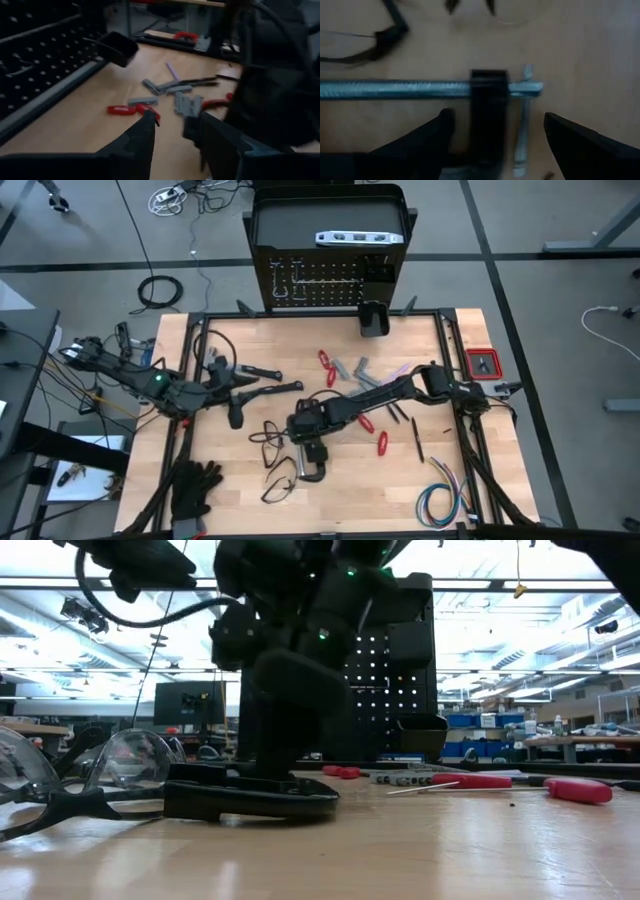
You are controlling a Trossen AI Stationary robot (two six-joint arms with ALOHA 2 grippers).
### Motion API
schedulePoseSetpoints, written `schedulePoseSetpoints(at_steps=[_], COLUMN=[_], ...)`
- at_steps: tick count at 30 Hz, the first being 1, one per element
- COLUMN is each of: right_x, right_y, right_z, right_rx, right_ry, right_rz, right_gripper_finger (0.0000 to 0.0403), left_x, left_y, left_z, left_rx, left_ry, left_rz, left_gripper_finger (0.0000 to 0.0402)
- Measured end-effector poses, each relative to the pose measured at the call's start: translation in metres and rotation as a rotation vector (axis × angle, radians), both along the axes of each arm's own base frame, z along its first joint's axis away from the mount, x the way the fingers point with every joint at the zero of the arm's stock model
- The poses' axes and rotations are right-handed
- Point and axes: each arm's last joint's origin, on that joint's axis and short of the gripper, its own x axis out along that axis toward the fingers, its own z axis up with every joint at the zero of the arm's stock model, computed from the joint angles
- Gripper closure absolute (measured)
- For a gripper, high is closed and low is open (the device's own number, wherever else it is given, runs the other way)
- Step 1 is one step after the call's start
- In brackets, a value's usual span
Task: Hang tools onto peg board
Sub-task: Put the C-clamp on the top of the pegboard
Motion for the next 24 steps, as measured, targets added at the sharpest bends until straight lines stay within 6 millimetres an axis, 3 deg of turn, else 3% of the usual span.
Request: schedulePoseSetpoints(at_steps=[6, 12, 19, 24], right_x=[0.001, 0.001, 0.001, -0.001], right_y=[-0.016, -0.025, -0.03, -0.032], right_z=[-0.007, -0.01, -0.011, 0.002], right_rx=[0.056, 0.119, 0.122, 0.121], right_ry=[0.041, 0.065, 0.07, 0.047], right_rz=[-0.005, -0.003, 0.005, 0.009], right_gripper_finger=[0.012, 0.0237, 0.0242, 0.0242], left_x=[-0.001, -0.003, -0.003, -0.003], left_y=[-0.006, -0.011, -0.013, -0.013], left_z=[-0.002, -0.003, -0.003, -0.003], left_rx=[-0.034, -0.075, -0.093, -0.1], left_ry=[0.012, 0.023, 0.021, 0.019], left_rz=[-0.058, -0.122, -0.136, -0.133], left_gripper_finger=[0.025, 0.025, 0.025, 0.025])
